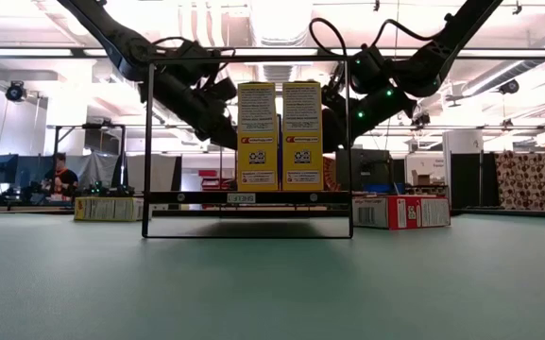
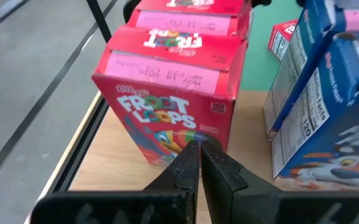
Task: Stack cereal on shelf
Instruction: Put the top red cereal box on the shelf aligned with the other red cereal box, then put the blue cereal box on the shelf aligned with the other blue cereal box
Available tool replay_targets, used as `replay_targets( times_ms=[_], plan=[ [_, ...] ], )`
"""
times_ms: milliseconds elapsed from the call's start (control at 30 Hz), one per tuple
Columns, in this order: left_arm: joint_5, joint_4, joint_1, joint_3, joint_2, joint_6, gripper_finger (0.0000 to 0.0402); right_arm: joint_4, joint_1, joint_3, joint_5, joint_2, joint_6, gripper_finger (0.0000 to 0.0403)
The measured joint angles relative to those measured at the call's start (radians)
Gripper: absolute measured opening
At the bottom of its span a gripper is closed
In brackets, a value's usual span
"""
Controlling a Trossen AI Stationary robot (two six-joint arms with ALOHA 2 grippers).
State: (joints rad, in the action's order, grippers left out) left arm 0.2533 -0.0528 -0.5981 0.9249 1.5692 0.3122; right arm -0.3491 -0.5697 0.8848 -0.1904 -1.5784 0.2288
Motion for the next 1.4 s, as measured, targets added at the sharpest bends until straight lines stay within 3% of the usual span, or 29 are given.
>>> replay_targets(
  times_ms=[500,1400],
  plan=[
    [0.0,-0.008,0.01,0.0,0.0,0.0,0.0,0.039,0.0,0.001,0.035,0.009,0.008,0.0038],
    [0.0,-0.012,0.013,-0.003,0.0,-0.017,0.0,0.252,0.003,-0.002,0.035,0.218,-0.059,0.0038]
  ],
)
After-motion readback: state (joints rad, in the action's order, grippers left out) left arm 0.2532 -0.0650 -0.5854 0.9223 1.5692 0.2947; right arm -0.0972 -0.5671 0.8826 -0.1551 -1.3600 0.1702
